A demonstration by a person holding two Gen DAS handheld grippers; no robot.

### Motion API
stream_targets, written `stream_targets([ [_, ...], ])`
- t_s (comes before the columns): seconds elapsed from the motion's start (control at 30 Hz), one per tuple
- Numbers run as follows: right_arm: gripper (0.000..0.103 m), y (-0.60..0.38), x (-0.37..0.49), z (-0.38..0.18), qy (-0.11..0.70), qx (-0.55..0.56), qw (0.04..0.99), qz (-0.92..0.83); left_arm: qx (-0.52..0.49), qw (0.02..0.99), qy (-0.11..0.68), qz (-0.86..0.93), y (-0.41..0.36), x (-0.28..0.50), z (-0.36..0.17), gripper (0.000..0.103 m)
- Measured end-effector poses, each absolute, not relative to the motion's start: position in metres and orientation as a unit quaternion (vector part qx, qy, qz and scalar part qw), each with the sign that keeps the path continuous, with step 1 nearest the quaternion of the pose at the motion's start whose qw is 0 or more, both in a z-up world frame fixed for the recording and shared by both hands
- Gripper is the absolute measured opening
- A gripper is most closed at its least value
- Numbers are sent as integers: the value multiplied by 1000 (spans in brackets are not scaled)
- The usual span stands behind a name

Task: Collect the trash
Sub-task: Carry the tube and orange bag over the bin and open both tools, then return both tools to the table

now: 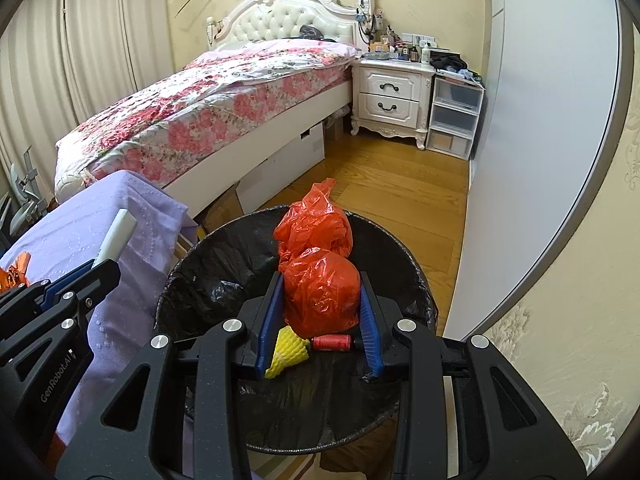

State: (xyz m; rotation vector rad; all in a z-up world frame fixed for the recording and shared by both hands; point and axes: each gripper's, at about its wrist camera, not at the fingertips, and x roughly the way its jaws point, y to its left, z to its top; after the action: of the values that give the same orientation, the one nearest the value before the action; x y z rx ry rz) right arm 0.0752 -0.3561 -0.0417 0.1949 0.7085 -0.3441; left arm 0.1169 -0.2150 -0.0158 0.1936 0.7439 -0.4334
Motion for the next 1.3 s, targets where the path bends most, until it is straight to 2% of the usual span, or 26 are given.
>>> stream_targets([
  [0.4, 35, -361, 78, -44, 347, 101, 916, -173, 104, 901, 365, -209, -225, 121, -19, 18],
  [0.63, 37, -363, 78, -44, 347, 103, 916, -175, 100, 905, 359, -204, -223, 120, -17, 52],
  [0.73, 46, -364, 77, -43, 343, 103, 916, -179, 99, 907, 357, -201, -221, 120, -16, 60],
  [0.83, 46, -364, 77, -42, 342, 103, 916, -182, 97, 909, 354, -195, -219, 118, -14, 67],
  [1.3, 54, -337, 66, -30, 340, 92, 924, -152, 87, 920, 351, -153, -170, 98, 2, 71],
])
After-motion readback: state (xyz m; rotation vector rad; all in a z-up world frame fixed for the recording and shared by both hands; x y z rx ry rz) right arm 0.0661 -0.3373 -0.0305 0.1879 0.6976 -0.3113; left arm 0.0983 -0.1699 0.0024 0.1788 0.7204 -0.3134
